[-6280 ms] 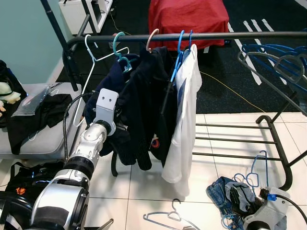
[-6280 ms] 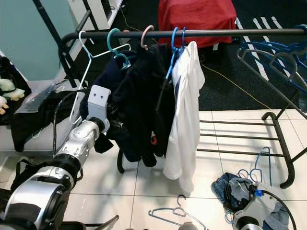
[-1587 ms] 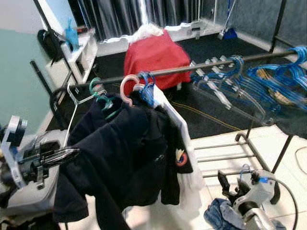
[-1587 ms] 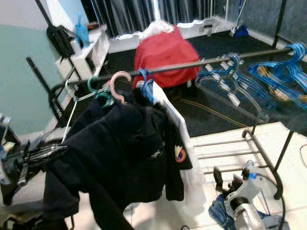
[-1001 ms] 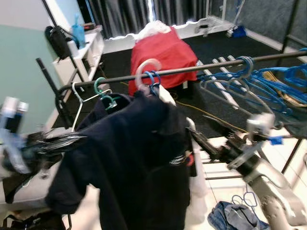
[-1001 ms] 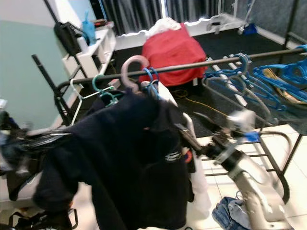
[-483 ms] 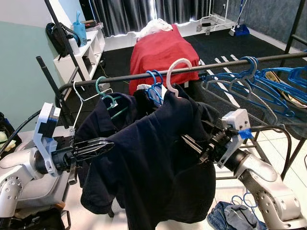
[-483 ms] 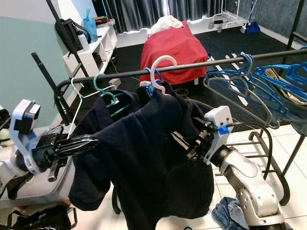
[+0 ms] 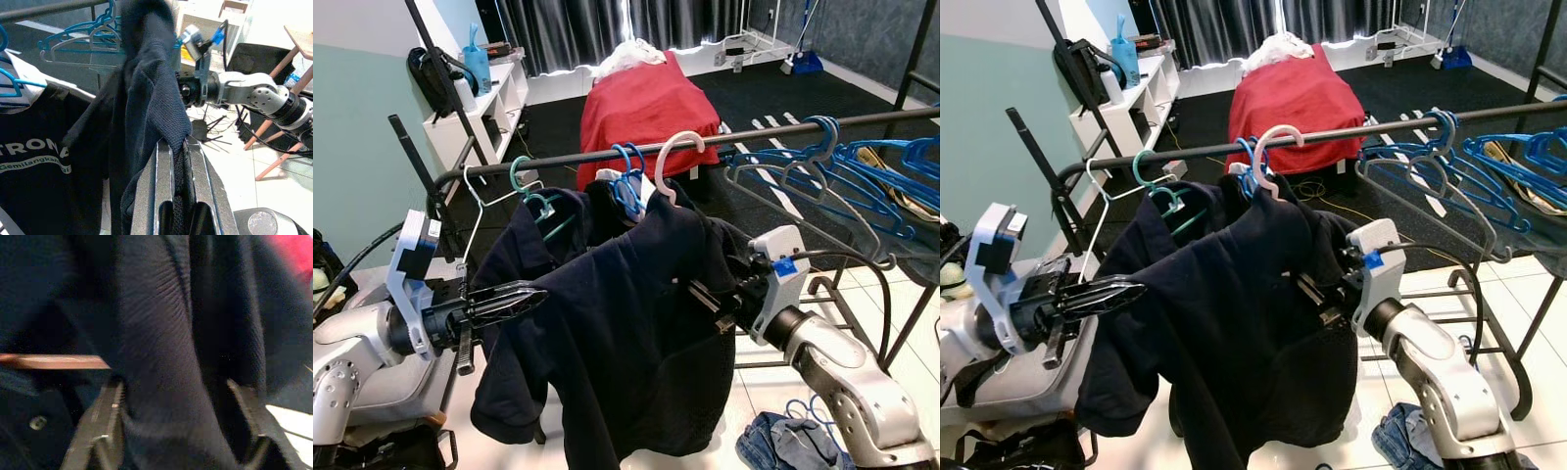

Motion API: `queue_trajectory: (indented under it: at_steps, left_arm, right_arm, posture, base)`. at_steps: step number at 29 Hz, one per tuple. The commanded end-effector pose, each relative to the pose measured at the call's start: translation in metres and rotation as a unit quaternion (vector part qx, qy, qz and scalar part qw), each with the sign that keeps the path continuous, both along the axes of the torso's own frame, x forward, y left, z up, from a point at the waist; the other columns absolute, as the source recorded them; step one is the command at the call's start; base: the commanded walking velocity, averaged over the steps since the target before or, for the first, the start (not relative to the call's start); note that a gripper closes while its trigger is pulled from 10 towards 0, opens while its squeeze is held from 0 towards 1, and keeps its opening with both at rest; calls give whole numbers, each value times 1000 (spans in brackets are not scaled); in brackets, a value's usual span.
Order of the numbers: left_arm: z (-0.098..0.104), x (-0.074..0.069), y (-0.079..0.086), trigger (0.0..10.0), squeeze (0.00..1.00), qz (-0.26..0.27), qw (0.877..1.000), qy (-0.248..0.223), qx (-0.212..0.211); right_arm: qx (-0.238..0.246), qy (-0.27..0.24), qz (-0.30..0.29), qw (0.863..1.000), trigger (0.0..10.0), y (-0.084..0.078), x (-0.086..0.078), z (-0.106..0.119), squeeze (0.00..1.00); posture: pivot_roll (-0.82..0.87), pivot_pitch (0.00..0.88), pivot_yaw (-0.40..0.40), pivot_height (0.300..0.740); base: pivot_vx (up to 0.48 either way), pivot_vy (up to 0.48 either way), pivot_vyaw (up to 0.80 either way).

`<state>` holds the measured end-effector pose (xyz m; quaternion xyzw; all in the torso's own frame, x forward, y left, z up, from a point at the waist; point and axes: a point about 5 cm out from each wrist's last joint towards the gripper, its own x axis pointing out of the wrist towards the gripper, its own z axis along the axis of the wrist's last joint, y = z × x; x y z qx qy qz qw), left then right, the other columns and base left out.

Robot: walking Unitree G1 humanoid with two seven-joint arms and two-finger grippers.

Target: Hang hanger

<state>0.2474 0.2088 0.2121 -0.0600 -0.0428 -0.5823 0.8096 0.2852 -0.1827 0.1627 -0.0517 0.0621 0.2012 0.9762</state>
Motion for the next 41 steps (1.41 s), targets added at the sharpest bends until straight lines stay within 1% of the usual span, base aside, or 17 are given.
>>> queue_trajectory:
  at_steps: [1,10,12,17,18,19,20,23,25,28,29,31,32,33,35,38,41]
  left_arm:
    - [9,-1,-1,10000,0,-5,1000,-23,-11]
    - [8,4,3,10000,0,20,999,-24,-7]
    - [6,3,5,10000,0,21,1000,-19,0]
    - [3,3,7,10000,0,26,1000,-15,7]
    - [1,6,10,10000,0,42,999,-11,17]
    - [1,6,10,10000,0,42,999,-11,17]
    - [-2,8,15,10000,0,57,998,-8,27]
    - [-2,8,15,10000,0,57,998,-8,27]
    - [-5,10,30,10000,0,86,995,-2,45]
    - [-5,10,30,10000,0,86,995,-2,45]
    - [-4,6,38,10000,0,86,995,-1,55]
    - [-4,6,38,10000,0,86,995,-1,55]
    - [2,-3,47,10000,0,69,996,-1,63]
    - [2,-3,47,10000,0,69,996,-1,63]
    - [7,-16,57,10000,0,34,994,6,108]
    - [7,-19,59,10000,0,29,991,9,131]
    - [7,-19,59,10000,0,29,991,9,131]
  right_arm:
    - [2,13,-12,1000,0,0,1,-4,0]
    - [22,13,-32,999,0,-1,0,-2,0]
    - [54,-19,-49,997,0,-6,2,9,0]
    - [89,-49,-52,993,0,-9,3,20,0]
    - [130,-78,-39,988,0,-10,2,34,0]
    - [130,-78,-39,988,0,-10,2,34,0]
    - [167,-107,-22,980,0,-12,0,48,0]
    - [167,-107,-22,980,0,-12,0,48,0]
    - [213,-158,-27,964,0,-32,-5,72,0]
    - [213,-158,-27,964,0,-32,-5,72,0]
    - [211,-171,-54,961,0,-48,-5,78,0]
    - [211,-171,-54,961,0,-48,-5,78,0]
    - [204,-180,-91,958,0,-68,-6,83,0]
    - [204,-180,-91,958,0,-68,-6,83,0]
    - [216,-191,-125,949,0,-88,-7,89,0]
    - [224,-193,-124,947,0,-88,-7,90,0]
    - [224,-193,-124,947,0,-88,-7,90,0]
  posture:
    - [-161,0,102,710]
    - [-169,0,102,710]
    - [-168,0,101,710]
    - [-166,0,100,710]
    - [-165,0,99,710]
    - [-165,0,99,710]
    - [-164,0,98,710]
    - [-164,0,98,710]
    - [-166,0,98,710]
    - [-166,0,98,710]
    - [-169,0,95,710]
    - [-169,0,95,710]
    - [-163,0,89,710]
    - [-163,0,89,710]
    - [-151,0,86,710]
    - [-151,0,86,710]
    - [-151,0,86,710]
  base:
    - [0,0,0]
    - [0,0,0]
    - [0,0,0]
    - [0,0,0]
    - [0,0,0]
    - [0,0,0]
    - [0,0,0]
    - [0,0,0]
    - [0,0,0]
    - [0,0,0]
    - [0,0,0]
    - [0,0,0]
    - [0,0,0]
    - [0,0,0]
    - [0,0,0]
    - [0,0,0]
    - [0,0,0]
